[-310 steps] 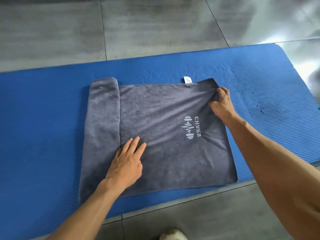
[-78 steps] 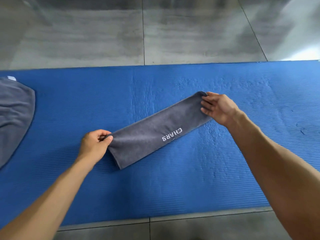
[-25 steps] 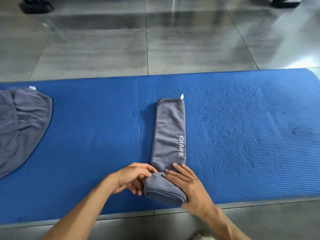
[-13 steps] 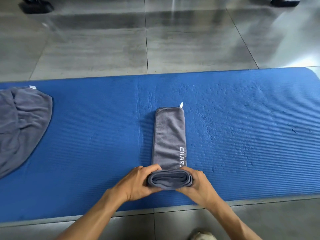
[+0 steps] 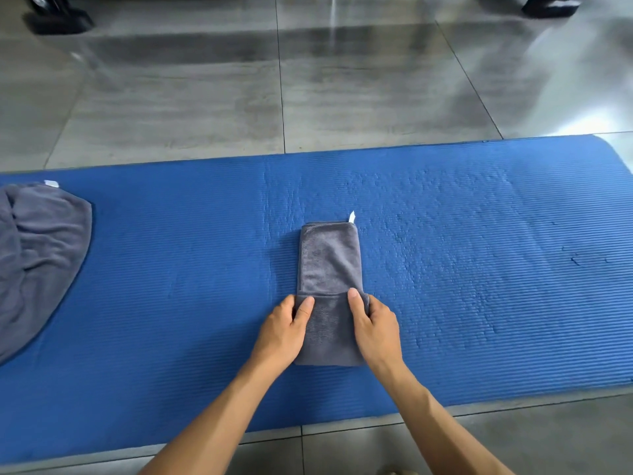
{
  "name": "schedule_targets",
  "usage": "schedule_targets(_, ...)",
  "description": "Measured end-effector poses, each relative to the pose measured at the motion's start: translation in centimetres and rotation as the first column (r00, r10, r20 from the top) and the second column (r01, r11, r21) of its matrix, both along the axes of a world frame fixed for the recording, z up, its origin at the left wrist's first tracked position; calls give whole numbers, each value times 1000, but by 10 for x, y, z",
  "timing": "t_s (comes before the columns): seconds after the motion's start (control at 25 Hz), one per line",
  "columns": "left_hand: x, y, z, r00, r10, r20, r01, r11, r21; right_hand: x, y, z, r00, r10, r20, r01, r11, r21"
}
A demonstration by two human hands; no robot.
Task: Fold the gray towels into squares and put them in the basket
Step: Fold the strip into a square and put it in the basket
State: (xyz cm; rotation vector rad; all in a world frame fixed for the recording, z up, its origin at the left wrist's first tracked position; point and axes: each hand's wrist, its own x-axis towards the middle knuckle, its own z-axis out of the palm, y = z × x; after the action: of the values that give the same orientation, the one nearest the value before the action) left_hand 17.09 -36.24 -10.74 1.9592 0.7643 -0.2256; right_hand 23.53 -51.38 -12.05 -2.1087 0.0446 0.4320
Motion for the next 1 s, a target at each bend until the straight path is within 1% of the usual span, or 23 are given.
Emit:
schedule_targets(0.08,4,-2,-1,998,-28,-61,32,997,76,2,4,-7,999,9,53,-1,989,-150)
schedule_targets(0.16,8,-5,-2,995,-34,-89,44,992,115,3,5,-12,997,10,80,9,971,-241)
schedule_targets(0.28,9,-4,-10,993,-47,-113,69,976,205,3,8,-17,997,0,82,24,958,-285)
schedule_targets(0.36,8,-2,-14,984,-83,-159,131,938,321,2,9,-18,992,-13,125,49,957,-287)
schedule_targets(0.4,7,-2,-14,983,-92,-156,148,904,401,2,9,-18,991,-20,135,58,956,-287)
schedule_targets(0.44,7,-2,-14,990,-107,-88,137,861,489,3,9,-19,991,-24,133,62,955,-291)
schedule_targets(0.48,7,-2,-13,987,-157,17,121,820,560,3,8,-20,991,-20,131,58,954,-294)
schedule_targets(0.52,7,-1,-15,964,-244,109,129,785,606,3,7,-22,991,-6,136,45,956,-291)
schedule_targets(0.56,7,2,-18,924,-344,168,165,753,636,3,5,-23,988,21,155,23,961,-276)
schedule_targets(0.6,8,6,-22,877,-443,188,224,721,655,4,2,-23,981,57,184,-8,967,-256)
schedule_targets(0.64,8,11,-26,838,-515,181,282,691,666,6,-1,-24,972,96,215,-43,970,-240)
schedule_targets(0.68,7,16,-29,817,-553,164,321,672,667,8,-4,-25,961,137,239,-81,970,-229)
schedule_targets(0.72,6,20,-32,814,-560,151,344,676,652,9,-7,-27,952,176,250,-122,968,-219)
schedule_targets(0.8,4,24,-35,836,-533,128,373,725,579,11,-15,-30,944,232,234,-191,964,-186)
schedule_targets(0.88,2,26,-36,851,-516,100,401,761,510,13,-21,-30,943,256,213,-237,965,-110)
schedule_targets(1.0,0,32,-34,841,-540,30,478,768,427,15,-25,-30,928,288,237,-283,958,-54)
